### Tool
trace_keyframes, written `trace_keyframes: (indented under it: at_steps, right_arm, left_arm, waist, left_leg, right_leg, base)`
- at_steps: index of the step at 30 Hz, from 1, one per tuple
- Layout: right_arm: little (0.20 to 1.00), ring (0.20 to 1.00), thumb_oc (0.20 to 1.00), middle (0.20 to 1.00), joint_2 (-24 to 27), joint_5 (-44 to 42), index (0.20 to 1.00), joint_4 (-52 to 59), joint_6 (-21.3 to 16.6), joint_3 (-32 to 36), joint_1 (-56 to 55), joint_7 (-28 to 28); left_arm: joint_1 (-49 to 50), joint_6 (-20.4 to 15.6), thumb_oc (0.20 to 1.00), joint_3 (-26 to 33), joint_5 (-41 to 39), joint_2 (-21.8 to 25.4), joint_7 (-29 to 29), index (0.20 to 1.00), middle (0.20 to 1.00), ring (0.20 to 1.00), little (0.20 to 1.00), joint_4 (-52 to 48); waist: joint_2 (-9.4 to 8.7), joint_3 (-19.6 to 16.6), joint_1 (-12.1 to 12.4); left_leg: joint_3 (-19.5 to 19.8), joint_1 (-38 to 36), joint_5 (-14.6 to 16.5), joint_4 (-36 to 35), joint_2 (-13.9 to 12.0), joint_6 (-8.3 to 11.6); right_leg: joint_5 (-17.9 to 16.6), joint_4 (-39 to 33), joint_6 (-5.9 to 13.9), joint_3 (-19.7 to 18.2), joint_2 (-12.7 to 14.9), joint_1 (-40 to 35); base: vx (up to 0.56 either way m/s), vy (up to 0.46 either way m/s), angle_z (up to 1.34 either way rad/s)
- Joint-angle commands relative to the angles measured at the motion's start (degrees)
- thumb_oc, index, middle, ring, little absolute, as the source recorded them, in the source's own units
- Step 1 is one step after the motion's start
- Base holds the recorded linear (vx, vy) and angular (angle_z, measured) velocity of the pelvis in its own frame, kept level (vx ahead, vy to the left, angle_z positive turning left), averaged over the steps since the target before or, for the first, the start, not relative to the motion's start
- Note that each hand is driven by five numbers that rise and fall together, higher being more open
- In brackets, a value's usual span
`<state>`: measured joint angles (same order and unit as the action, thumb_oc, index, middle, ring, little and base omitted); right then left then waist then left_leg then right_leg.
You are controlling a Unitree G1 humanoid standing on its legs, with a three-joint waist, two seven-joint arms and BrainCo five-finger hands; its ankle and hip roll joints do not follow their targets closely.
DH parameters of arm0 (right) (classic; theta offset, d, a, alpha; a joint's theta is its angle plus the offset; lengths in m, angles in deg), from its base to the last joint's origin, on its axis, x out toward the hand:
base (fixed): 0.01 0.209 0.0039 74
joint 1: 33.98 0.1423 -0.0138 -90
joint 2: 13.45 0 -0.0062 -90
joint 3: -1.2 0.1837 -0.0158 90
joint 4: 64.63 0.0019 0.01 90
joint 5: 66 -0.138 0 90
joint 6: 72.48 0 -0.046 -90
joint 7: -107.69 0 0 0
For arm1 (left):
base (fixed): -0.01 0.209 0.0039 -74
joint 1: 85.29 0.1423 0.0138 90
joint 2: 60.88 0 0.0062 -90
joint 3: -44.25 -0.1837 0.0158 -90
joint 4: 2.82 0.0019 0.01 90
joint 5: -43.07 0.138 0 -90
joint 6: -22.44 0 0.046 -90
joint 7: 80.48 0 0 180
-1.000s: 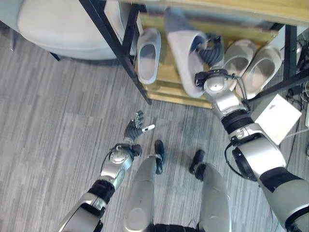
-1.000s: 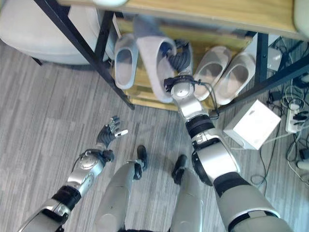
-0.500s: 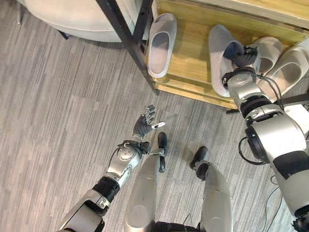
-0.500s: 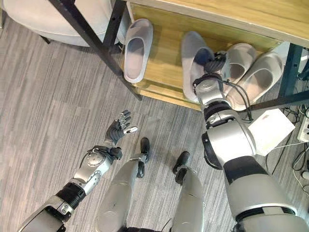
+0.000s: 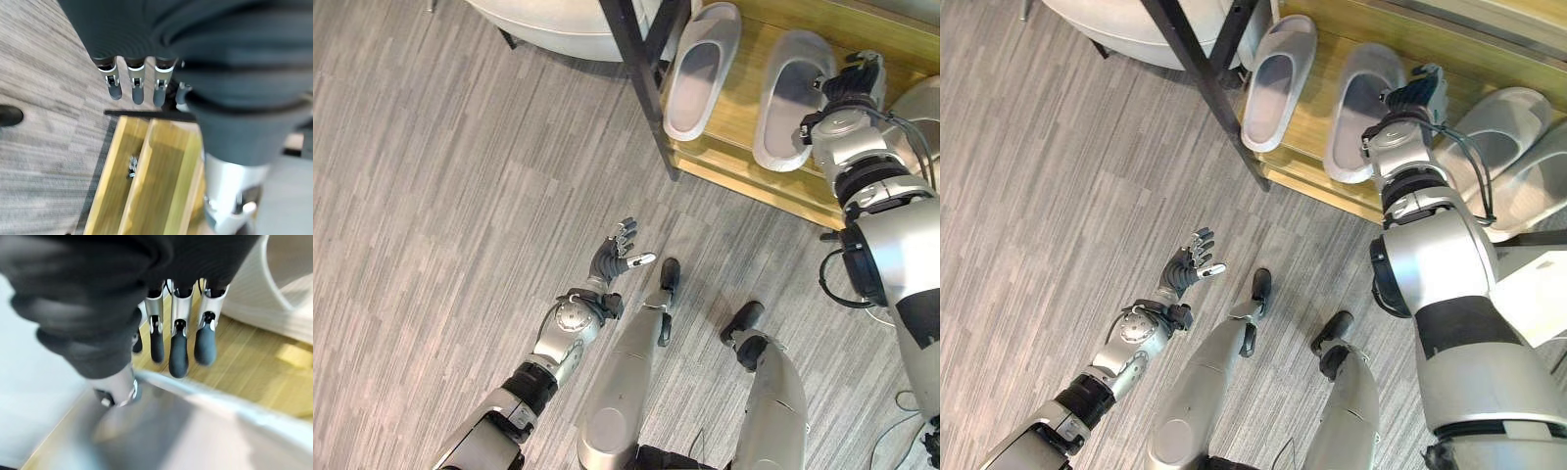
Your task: Arrange the slippers neatly on the shoe rack.
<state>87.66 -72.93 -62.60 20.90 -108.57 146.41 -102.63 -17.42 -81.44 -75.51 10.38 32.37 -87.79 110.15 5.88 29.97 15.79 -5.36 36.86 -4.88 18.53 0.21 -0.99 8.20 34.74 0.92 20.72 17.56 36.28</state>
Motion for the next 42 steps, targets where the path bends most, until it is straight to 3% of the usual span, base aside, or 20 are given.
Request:
trace_keyframes:
  at_steps: [1, 4, 11, 21, 22, 26, 27, 32, 33, 40, 42]
  right_arm:
    - [1.0, 1.0, 1.0, 1.0, 2.42, -8.65, 1.0, 2.53, -3.15, -2.28, 2.07, 6.17]
    - [1.0, 1.0, 1.0, 1.0, 0.46, -11.72, 1.0, 3.71, -4.42, -2.38, 1.29, 8.59]
    - [1.0, 1.0, 1.0, 1.0, -1.84, -15.59, 1.0, 4.44, -6.16, -0.2, -0.11, 7.54]
    - [1.0, 1.0, 1.0, 1.0, -2.73, -14.72, 1.0, 3.29, -6.26, 5.43, -2.12, -6.28]
    - [1.0, 1.0, 1.0, 1.0, -3.52, -15.42, 1.0, 4.58, -7.14, 6.26, -2.89, -8.07]
    - [1.0, 1.0, 1.0, 1.0, -5.26, -14.74, 1.0, 4.56, -6.65, 6.0, -3.85, -7.01]
    - [1.0, 1.0, 1.0, 1.0, -4.83, -14.65, 1.0, 3.68, -6.28, 5.72, -3.69, -6.04]
    - [1.0, 1.0, 1.0, 1.0, -2.54, -14.61, 1.0, 2.13, -5.4, 5.32, -2.8, -3.72]
    - [1.0, 1.0, 1.0, 1.0, -1.81, -14.65, 1.0, 1.64, -5.14, 5.21, -2.47, -3.51]
    - [1.0, 1.0, 1.0, 1.0, 1.48, -15.75, 1.0, 0.72, -4.27, 4.97, -1.94, -1.76]
    - [1.0, 1.0, 1.0, 1.0, 2.04, -17.55, 1.0, 1.42, -4.87, 4.84, -2.66, 1.82]
  left_arm:
    - [0.11, -1.03, 1.0, -2.12, -0.28, -0.06, 1.99, 1.0, 1.0, 1.0, 1.0, -1.3]
    - [-0.35, -0.93, 1.0, -2.42, -0.02, 0.1, 2.13, 1.0, 1.0, 1.0, 1.0, -0.43]
    - [-0.95, -1.31, 1.0, -3.03, 0.6, -0.2, 1.36, 1.0, 1.0, 1.0, 1.0, -0.32]
    - [-0.83, -2.23, 1.0, -4.8, 0.73, 0.63, -0.99, 1.0, 1.0, 1.0, 1.0, -1.03]
    - [-0.72, -2.43, 1.0, -4.86, 0.62, 0.51, -1.41, 1.0, 1.0, 1.0, 1.0, -0.55]
    - [-0.73, -2.78, 1.0, -5.14, 0.71, 0.42, -1.91, 1.0, 1.0, 1.0, 1.0, -0.58]
    - [-0.59, -2.86, 1.0, -5.43, 0.51, 0.51, -1.69, 1.0, 1.0, 1.0, 1.0, -0.82]
    - [-0.58, -2.66, 1.0, -6.05, 0.37, 0.79, -1.11, 1.0, 1.0, 1.0, 1.0, -1.18]
    - [-0.37, -2.53, 1.0, -5.9, 0.3, 0.71, -1.18, 1.0, 1.0, 1.0, 1.0, -1.07]
    - [0.05, -2.12, 1.0, -5.4, 0.54, 0.72, -1.27, 1.0, 1.0, 1.0, 1.0, -0.89]
    - [-0.28, -1.75, 1.0, -5.34, 1.04, 0.56, -1.01, 1.0, 1.0, 1.0, 1.0, -0.89]
  waist:
    - [0.2, -3.46, 1.73]
    - [-0.15, -3.21, 1.91]
    - [-0.76, -2.63, 1.49]
    - [-0.71, -2.39, -0.52]
    - [-0.65, -2.18, -1.02]
    - [-0.88, -2.14, -1.82]
    - [-0.93, -2.26, -1.65]
    - [0.14, -1.78, -0.68]
    - [0.27, -2.07, -0.42]
    - [0.81, -1.78, 0.09]
    - [0.98, -1.49, 0.4]
  left_leg:
    - [7.55, -0.53, 6.94, 4.53, 2.0, 1.87]
    - [8.71, -1.76, 6.75, 3.67, 2.45, 2.02]
    - [9.89, -2.45, 6.55, 3.04, 3.24, 2.06]
    - [9.72, -4.89, 6.06, 0.45, 3.43, 1.77]
    - [9.13, -4.75, 4.43, -0.17, 3.28, 1.35]
    - [8.83, -5.15, 4.34, -0.62, 3.09, 1.05]
    - [9.29, -5.68, 5.9, -0.45, 3.19, 1.24]
    - [9.4, -4.18, 4.27, -0.32, 3.59, 0.85]
    - [9.98, -4.55, 5.87, -0.1, 3.67, 1.1]
    - [10.1, -4.1, 5.9, -0.32, 3.72, 1.12]
    - [10.47, -3.72, 5.84, -0.22, 3.87, 1.06]
  right_leg:
    - [-3.82, -5.13, 5.11, -2.19, -0.42, -2.23]
    - [-3.74, -5.76, 4.79, -2.9, -0.73, -3.25]
    - [-3.94, -6.48, 4.63, -3.78, -1.26, -3.84]
    - [-4.24, -8.5, 4.73, -5.7, -2.24, -5.54]
    - [-5.81, -9.17, 4.08, -5.4, -2.3, -5.17]
    - [-6.03, -9.64, 4.1, -6.11, -2.59, -5.12]
    - [-4.6, -9.11, 4.79, -6.8, -2.73, -5.38]
    - [-5.93, -9.31, 4.21, -5.9, -2.47, -4.37]
    - [-4.27, -8.66, 4.84, -6.52, -2.59, -4.44]
    - [-3.76, -8.19, 4.86, -6.64, -2.49, -3.74]
    - [-3.8, -8.06, 4.96, -6.62, -2.43, -3.29]
  base:
    - [0.06, 0.009, 0.05]
    - [0.02, 0.021, -0.01]
    - [-0.01, 0.021, -0.05]
    - [-0.03, 0.047, -0.14]
    - [-0.08, 0.092, -0.19]
    - [0.0, 0.028, -0.17]
    - [0.08, -0.034, -0.08]
    - [0.0, -0.007, -0.09]
    - [0.13, -0.029, 0.03]
    - [0.05, -0.002, 0.05]
    - [0.02, -0.015, 0.0]
